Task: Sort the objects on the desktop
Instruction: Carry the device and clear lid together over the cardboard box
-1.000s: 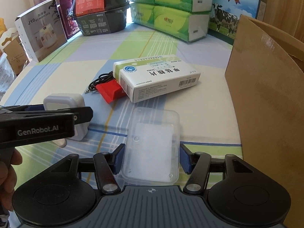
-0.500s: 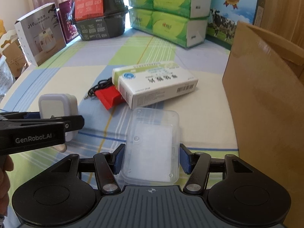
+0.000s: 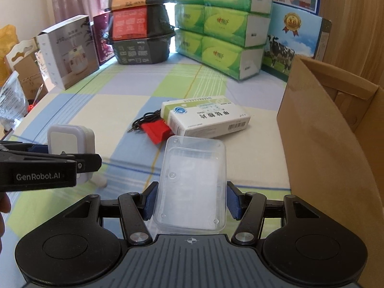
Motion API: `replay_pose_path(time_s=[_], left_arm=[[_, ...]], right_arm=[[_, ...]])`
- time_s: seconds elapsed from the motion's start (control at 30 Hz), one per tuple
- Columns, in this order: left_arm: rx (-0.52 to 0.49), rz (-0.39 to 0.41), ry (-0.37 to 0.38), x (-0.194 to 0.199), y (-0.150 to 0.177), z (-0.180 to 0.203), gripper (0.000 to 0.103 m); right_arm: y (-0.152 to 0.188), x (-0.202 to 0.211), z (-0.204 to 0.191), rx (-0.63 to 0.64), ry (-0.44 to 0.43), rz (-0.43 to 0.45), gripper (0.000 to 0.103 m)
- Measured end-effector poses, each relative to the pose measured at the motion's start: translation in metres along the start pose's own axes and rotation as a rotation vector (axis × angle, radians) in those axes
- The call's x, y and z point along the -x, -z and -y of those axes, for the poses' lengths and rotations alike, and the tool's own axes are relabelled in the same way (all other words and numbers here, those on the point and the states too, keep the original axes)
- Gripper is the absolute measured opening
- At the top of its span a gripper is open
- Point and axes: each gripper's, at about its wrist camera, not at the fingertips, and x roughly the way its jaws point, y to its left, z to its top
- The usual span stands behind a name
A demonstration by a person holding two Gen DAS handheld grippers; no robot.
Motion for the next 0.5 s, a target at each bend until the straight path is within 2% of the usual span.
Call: replay_pose_path(time_s=[0.17, 0.27, 0.5], left_arm=[[0.0, -0.006, -0.01, 0.022, 0.01, -0.006, 0.061], [0.031, 0.004, 0.015, 0.042, 0.015, -0.009, 0.061], [-0.009, 0.021, -0.01, 0.074, 0.033, -0.003, 0.061]], right_arm=[[0.013, 0.022, -0.002, -0.011, -0.003, 0.005, 0.055], [0.02, 0.035, -0.005, -0.012, -0.007, 0.013, 0.055], [0.038, 0.071, -0.012, -0.004, -0.006, 0.041, 0.055]])
